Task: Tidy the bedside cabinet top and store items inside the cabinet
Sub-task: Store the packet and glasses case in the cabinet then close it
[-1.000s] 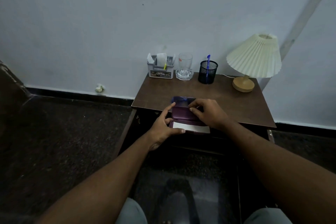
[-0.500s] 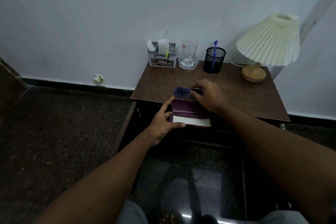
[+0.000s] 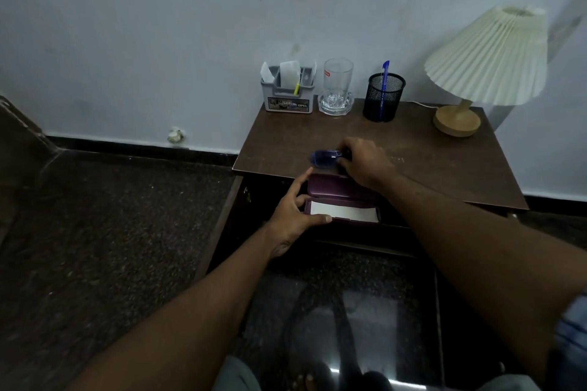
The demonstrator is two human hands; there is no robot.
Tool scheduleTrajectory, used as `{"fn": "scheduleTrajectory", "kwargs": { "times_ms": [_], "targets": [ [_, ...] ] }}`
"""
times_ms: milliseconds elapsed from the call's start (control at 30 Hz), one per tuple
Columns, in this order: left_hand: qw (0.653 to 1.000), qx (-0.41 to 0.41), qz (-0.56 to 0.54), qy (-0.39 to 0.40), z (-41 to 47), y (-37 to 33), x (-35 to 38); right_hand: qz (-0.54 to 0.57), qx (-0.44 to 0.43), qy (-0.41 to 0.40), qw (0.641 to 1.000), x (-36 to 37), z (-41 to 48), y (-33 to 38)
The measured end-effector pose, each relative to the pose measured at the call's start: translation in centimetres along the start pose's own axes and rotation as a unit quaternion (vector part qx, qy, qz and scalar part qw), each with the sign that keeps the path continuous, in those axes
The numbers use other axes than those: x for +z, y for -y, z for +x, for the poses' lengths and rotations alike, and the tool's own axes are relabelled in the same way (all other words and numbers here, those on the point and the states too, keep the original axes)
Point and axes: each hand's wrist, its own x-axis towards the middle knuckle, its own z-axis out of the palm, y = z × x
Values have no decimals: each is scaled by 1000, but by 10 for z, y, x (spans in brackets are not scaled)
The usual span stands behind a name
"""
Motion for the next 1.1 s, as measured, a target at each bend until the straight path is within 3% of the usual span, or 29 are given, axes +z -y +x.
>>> {"fn": "scheduleTrajectory", "kwargs": {
  "times_ms": [567,800,1100],
  "targets": [
    [999,32,-20,-9,1,-44,35,61,-90,-65,992,-95,-50,5],
    [998,52,-29,-6,-9,-74,60,22,-101,-42,994,-109,-92,0],
    [998,49,-36,23,-26,-95,88,-14,-120,-70,990,-115,-124,-16]
  ]
}}
